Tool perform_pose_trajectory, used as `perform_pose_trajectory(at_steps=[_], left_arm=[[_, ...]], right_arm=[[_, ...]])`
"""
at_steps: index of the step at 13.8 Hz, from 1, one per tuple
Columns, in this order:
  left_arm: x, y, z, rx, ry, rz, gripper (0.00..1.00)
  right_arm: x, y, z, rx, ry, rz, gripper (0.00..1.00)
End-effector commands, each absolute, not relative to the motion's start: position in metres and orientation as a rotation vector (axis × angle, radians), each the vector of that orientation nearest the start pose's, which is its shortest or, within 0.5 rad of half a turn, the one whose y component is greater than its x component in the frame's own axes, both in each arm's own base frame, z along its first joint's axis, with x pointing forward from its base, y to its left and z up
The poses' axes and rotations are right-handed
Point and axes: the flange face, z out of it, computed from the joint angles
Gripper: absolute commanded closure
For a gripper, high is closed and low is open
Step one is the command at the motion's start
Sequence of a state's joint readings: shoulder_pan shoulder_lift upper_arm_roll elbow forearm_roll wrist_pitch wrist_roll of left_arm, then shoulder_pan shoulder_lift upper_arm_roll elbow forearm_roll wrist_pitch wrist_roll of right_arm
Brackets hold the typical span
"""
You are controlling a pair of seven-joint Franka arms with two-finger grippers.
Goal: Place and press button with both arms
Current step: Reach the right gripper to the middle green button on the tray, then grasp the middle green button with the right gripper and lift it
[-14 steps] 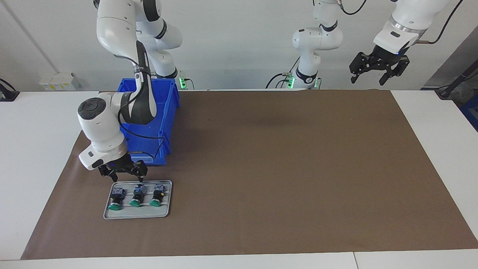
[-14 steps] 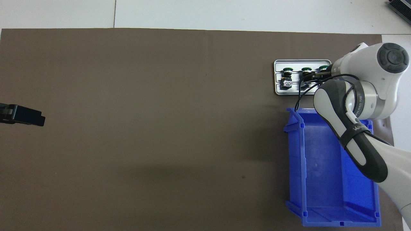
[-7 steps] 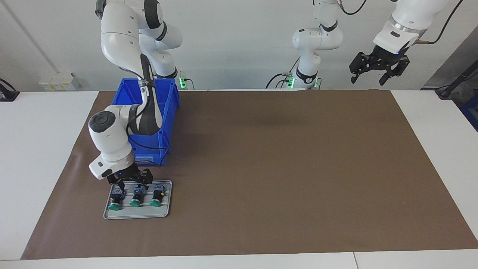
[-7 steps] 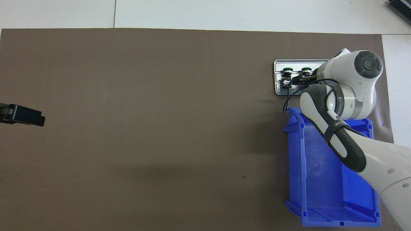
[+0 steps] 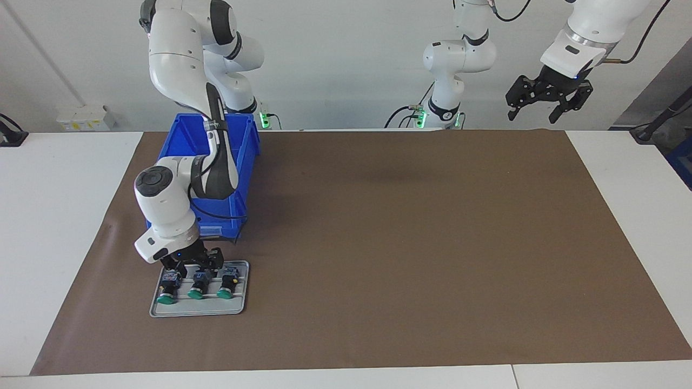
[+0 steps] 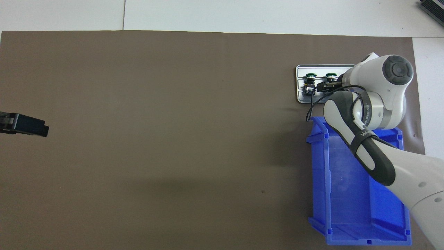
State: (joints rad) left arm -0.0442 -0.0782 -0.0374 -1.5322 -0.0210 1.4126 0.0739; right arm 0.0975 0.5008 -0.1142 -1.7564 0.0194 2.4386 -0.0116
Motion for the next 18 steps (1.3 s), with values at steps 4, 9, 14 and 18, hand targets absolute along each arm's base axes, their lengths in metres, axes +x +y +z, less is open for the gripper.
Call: perform_pose_trajectory(at_steps=[4, 9, 14, 18], left_arm=[[0.505, -0.042, 0.672, -3.130, 0.258, 0.077, 0.00], [0.505, -0.042, 0.672, -3.130, 0.258, 0.077, 0.00], [0.505, -0.042, 0.672, -3.130, 0.255, 0.077, 0.00], [0.505, -0.042, 0.672, -3.130, 0.255, 0.077, 0.00]], right_arm=[[0.678, -0.008, 0.290, -3.157, -0.030, -0.303, 0.36], [0.684, -0.005, 0.304, -3.152, 0.012, -0.305, 1.00], [0.707, 0.016, 0.382, -3.109, 0.406, -0.241, 1.00], [0.708, 0.063, 0.420, -3.050, 0.542, -0.251, 1.00]])
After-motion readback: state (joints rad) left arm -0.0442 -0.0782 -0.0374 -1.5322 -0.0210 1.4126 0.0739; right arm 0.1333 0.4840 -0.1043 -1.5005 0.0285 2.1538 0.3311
